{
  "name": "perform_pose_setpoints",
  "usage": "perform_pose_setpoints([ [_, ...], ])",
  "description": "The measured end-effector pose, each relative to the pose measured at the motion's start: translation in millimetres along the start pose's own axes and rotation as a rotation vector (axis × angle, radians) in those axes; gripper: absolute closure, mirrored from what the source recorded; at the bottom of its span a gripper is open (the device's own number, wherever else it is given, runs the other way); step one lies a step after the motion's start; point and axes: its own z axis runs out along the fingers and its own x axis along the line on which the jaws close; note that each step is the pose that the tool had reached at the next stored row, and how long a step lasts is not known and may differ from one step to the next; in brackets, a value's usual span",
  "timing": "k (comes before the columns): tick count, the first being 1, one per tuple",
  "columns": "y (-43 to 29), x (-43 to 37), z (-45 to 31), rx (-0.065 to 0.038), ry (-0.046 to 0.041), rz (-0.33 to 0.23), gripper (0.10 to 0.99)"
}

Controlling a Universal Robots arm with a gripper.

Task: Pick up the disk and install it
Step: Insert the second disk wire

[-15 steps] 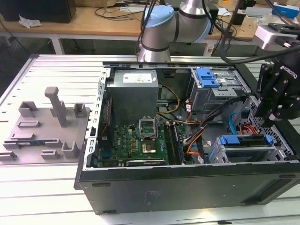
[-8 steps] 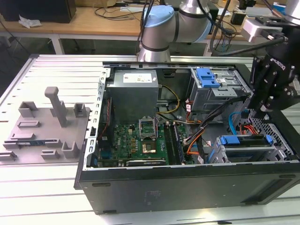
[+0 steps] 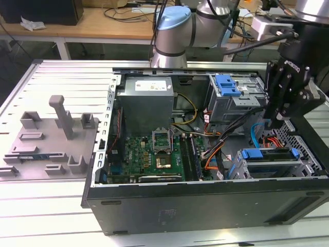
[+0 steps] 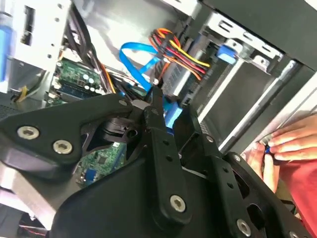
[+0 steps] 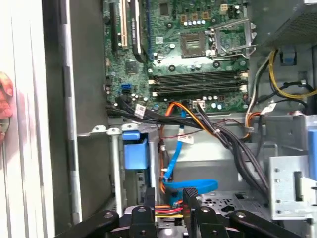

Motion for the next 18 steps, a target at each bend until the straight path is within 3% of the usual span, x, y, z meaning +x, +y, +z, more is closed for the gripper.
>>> perform_pose_setpoints([
  [2, 0.8, -6.7, -0.8, 0.009, 0.0077, 0.001, 0.725],
  [5, 3.3, -8.4, -1.1, 0.032, 0.0567, 0.004, 0.725],
  [7, 6.2, -8.7, -0.9, 0.04, 0.0815, 0.006, 0.725],
  [11, 9.3, -11.4, 0.6, 0.04, 0.0852, 0.009, 0.725],
  [14, 8.5, -11.7, 0.8, 0.033, 0.0894, 0.047, 0.725],
  [18, 6.6, -12.5, 0.8, 0.031, 0.1069, 0.063, 0.725],
])
